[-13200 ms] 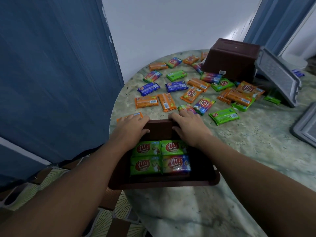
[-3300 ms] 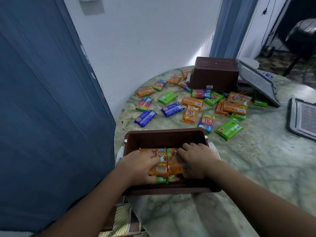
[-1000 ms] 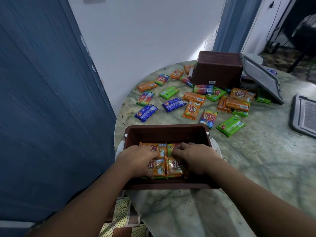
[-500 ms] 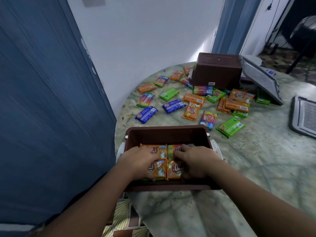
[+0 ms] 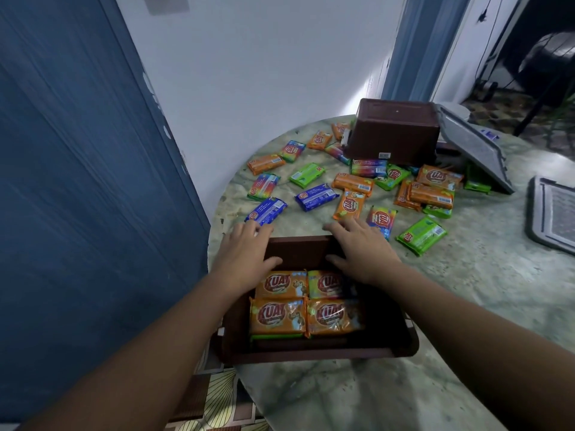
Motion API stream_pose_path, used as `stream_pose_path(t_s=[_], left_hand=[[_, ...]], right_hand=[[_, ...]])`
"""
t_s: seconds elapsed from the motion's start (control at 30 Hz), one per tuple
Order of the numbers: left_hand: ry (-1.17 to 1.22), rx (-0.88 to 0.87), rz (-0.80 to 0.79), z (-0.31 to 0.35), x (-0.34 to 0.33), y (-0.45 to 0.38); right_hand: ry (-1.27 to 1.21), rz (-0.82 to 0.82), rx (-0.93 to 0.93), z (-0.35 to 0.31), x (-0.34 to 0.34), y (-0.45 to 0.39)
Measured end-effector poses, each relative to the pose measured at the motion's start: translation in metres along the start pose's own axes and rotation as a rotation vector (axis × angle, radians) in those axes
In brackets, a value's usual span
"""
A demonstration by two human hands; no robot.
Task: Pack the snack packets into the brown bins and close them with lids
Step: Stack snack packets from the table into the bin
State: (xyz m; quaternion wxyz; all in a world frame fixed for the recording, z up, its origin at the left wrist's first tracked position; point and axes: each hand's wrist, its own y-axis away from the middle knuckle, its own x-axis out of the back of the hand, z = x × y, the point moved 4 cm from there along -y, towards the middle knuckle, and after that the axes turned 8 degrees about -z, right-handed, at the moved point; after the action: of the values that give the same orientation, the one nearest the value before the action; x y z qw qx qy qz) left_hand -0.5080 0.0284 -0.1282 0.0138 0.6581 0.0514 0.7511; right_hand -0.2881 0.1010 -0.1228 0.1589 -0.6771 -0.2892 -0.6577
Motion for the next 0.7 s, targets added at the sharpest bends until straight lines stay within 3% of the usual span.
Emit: stream_pose_path(t_s=[0.1, 0.7], left_hand=[[0.001, 0.009, -0.080, -0.004, -0.008, -0.008], [-0.018, -0.066, -0.053, -0.046, 0.006, -0.077]], right_hand=[[0.086, -0.057, 0.017, -0.001, -0.005, -0.006], [0.045, -0.001, 0.016, -0.003, 0.010, -0.081]])
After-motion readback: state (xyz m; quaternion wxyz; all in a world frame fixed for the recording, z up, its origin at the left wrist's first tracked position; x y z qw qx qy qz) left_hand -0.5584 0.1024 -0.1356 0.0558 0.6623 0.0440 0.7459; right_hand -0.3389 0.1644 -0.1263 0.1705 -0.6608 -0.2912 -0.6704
